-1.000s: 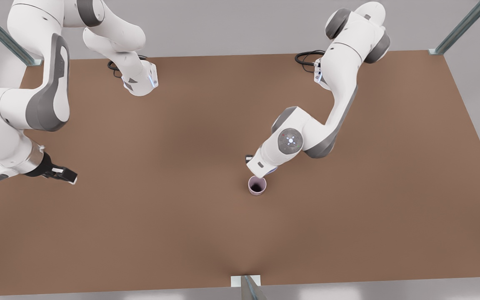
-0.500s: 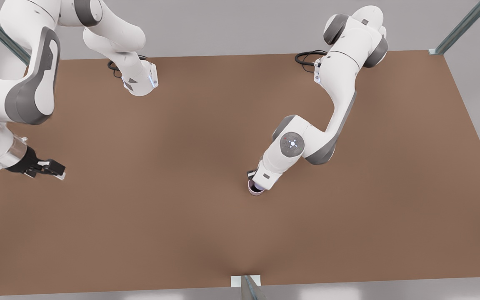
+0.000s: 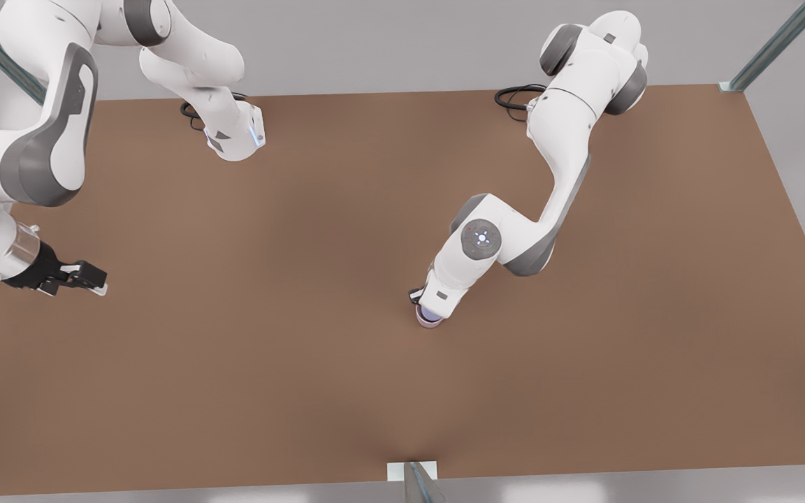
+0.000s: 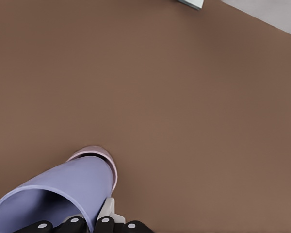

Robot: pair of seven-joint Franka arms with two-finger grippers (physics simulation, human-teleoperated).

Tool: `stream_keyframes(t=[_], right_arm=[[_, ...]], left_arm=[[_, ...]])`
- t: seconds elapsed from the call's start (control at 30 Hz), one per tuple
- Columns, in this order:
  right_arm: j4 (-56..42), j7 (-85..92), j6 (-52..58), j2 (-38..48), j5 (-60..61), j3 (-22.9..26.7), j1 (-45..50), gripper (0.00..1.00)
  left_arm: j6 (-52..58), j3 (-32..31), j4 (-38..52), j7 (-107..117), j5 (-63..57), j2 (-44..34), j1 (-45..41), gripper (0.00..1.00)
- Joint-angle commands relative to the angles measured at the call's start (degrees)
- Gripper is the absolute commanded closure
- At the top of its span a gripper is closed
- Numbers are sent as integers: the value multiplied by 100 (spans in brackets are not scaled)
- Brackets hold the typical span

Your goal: Stack the cups, with the pink cup at the bottom and the purple cup at the top

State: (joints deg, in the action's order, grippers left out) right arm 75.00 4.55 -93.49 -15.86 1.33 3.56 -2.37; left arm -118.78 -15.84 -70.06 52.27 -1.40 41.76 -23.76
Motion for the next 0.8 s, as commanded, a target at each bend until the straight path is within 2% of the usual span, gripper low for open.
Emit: stream_keyframes(t=[0.0,0.53,0.57,0.6,0.63,0.77], right_arm=[[-3,327,-38,4,7,-5,0,0],[-3,318,-240,4,51,-14,9,0],[-3,318,-240,4,51,-14,9,0],[-3,318,-240,4,43,-14,9,0],[-3,318,-240,4,43,-14,9,0],[-3,318,-240,4,43,-14,9,0]], left_arm=[[-22,-7,1,363,-9,-1,-6,79],[13,2,1,345,-9,175,-32,79],[13,-7,1,345,-9,175,-32,75],[13,2,1,336,-9,175,-32,65],[13,2,1,328,-9,175,-32,60],[13,2,1,345,-9,175,-32,59]])
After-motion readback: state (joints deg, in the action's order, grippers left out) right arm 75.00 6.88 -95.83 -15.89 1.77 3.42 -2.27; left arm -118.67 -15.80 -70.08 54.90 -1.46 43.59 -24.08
